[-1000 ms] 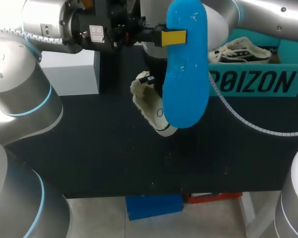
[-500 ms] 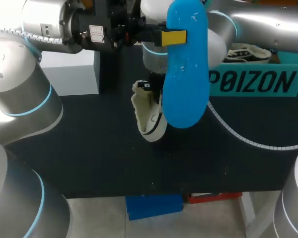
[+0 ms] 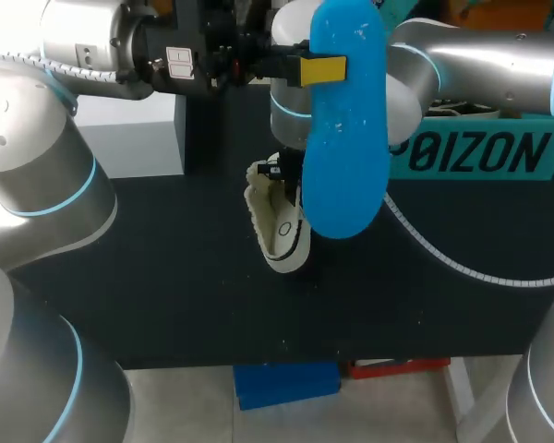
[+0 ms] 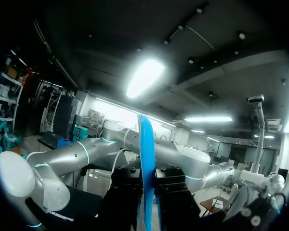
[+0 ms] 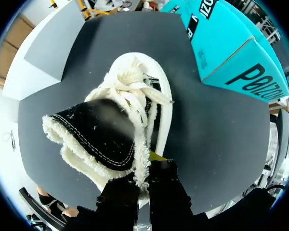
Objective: Take the shoe out of the shoebox, open the shoe tongue, remove and reinsert the insole, then place the shoe into the shoebox
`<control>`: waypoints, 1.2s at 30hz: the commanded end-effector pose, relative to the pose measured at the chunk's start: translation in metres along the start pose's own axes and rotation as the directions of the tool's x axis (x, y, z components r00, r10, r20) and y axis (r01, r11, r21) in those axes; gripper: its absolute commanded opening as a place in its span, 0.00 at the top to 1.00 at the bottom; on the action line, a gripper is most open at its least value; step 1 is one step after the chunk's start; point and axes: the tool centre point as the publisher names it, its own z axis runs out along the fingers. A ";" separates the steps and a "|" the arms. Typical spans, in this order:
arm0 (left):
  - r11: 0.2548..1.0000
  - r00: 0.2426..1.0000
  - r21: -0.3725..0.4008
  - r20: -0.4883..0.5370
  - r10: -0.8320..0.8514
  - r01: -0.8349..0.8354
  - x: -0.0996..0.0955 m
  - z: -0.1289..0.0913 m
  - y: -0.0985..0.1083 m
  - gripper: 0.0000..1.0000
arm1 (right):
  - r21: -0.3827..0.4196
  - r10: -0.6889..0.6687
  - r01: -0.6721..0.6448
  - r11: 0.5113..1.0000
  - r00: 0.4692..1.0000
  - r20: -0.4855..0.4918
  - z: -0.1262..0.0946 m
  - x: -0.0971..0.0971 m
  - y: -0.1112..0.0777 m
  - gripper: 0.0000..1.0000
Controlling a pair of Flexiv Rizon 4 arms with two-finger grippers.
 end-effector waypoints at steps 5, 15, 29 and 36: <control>1.000 1.000 0.002 0.002 0.001 -0.001 0.000 0.002 0.001 1.00 | 0.009 0.016 -0.016 1.000 1.000 -0.014 0.018 -0.009 -0.003 1.00; 1.000 1.000 0.002 0.002 0.001 -0.001 0.000 0.002 0.001 1.00 | -0.034 0.051 -0.053 0.998 0.997 -0.051 0.005 -0.040 -0.011 0.00; 1.000 1.000 0.002 0.002 0.001 -0.001 0.000 0.002 0.001 1.00 | -0.093 -0.088 0.040 0.995 0.799 -0.594 -0.092 -0.031 0.002 0.00; 1.000 1.000 0.002 0.002 0.001 -0.001 0.000 0.002 0.001 1.00 | -0.108 -0.155 0.113 0.988 0.798 -0.582 -0.108 -0.027 0.004 0.00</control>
